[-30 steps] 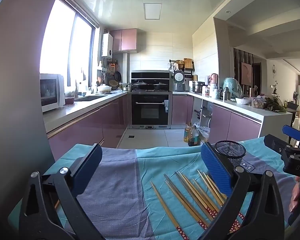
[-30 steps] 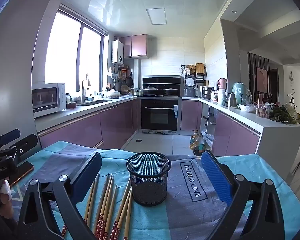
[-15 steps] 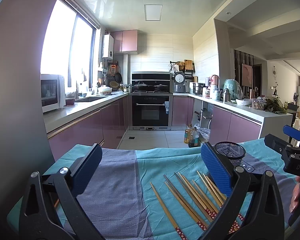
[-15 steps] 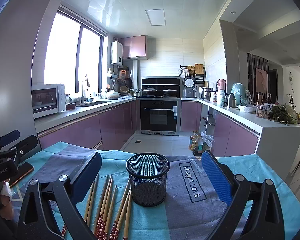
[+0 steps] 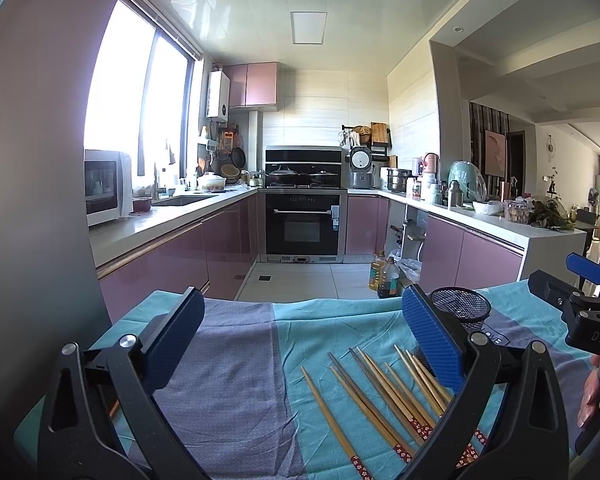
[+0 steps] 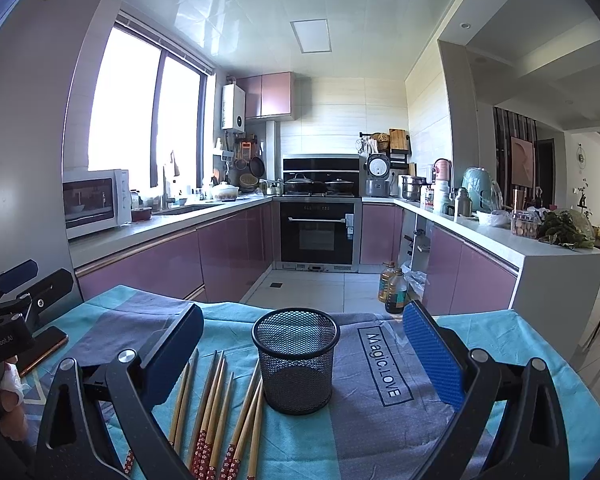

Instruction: Organize utensils

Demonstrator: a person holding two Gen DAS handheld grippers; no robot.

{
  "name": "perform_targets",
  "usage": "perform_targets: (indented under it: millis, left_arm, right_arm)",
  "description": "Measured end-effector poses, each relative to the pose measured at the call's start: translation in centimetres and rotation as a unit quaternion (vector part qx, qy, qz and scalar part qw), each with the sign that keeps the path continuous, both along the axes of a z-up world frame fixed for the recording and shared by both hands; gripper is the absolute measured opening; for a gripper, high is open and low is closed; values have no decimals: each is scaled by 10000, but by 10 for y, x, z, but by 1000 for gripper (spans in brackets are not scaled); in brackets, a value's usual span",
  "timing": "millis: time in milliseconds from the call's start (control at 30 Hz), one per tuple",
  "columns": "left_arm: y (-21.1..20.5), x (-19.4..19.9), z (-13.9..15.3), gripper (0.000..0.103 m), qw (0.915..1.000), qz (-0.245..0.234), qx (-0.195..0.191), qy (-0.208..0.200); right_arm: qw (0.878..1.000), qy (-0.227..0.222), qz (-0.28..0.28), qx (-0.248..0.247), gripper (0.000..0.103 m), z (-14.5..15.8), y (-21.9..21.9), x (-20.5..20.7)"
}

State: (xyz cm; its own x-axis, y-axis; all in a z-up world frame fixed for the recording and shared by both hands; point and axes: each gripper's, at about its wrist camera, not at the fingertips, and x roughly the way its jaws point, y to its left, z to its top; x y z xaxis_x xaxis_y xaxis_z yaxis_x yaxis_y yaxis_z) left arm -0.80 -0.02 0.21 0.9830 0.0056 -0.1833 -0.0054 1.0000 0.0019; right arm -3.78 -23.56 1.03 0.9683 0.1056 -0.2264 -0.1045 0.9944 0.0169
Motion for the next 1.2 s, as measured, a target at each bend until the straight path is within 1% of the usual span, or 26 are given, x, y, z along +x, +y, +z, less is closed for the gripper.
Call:
perform_targets:
  millis: [1200]
  left_arm:
    - [-1, -3, 2, 97, 10000, -2, 20, -33]
  right_arm:
    - [10000, 21, -24, 73, 97, -4, -4, 0]
